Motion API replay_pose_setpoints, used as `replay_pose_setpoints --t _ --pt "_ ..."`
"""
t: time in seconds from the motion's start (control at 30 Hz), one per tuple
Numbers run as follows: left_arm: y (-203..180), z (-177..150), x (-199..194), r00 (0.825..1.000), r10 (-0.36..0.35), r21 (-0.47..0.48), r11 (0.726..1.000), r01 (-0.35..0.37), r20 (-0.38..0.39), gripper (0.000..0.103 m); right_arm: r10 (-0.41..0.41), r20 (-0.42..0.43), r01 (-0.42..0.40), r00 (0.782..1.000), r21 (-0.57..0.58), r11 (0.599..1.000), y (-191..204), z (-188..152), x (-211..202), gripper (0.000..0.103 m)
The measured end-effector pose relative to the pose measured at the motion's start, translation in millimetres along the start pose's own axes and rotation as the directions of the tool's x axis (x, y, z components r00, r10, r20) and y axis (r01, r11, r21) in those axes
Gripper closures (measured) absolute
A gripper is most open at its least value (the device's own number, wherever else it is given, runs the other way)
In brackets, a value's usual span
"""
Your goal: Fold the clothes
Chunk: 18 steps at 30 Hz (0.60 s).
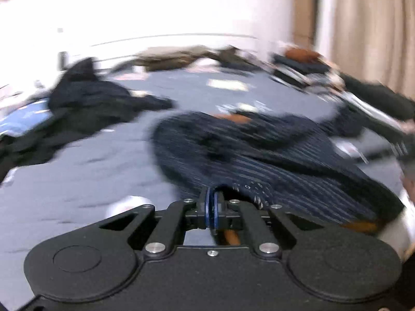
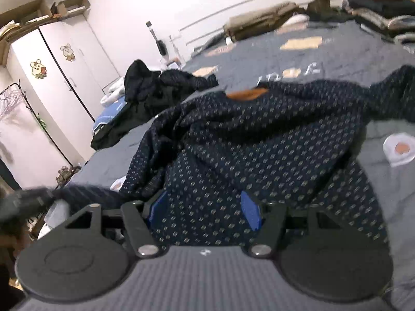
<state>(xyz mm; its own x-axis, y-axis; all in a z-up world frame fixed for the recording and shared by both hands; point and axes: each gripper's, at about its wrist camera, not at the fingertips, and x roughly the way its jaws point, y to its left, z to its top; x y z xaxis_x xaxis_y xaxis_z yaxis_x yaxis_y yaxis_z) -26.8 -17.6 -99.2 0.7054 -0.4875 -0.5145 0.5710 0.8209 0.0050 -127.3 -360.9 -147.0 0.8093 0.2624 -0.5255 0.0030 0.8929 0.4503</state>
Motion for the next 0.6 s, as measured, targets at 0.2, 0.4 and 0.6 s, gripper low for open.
replay_pose_setpoints --t 0.2,0.4,0.6 --pt "98.9 13.3 -44.0 0.974 0.225 -0.080 0.971 -0.224 0.002 0.100 0.067 -0.033 -0.070 0.997 -0.087 0.994 29.4 -5.7 11.4 0.041" --pt "202.1 32.3 -73.9 0.839 0.544 -0.201 0.822 -0.532 0.006 0.102 0.070 -0.061 -0.076 0.996 -0.112 0.991 37.4 -10.7 15.2 0.041" --pt "222.5 38.3 -80.4 0.832 0.549 -0.253 0.796 -0.549 -0.076 0.097 0.049 -0.061 -0.054 0.997 -0.093 0.994 32.0 -8.7 14.1 0.041"
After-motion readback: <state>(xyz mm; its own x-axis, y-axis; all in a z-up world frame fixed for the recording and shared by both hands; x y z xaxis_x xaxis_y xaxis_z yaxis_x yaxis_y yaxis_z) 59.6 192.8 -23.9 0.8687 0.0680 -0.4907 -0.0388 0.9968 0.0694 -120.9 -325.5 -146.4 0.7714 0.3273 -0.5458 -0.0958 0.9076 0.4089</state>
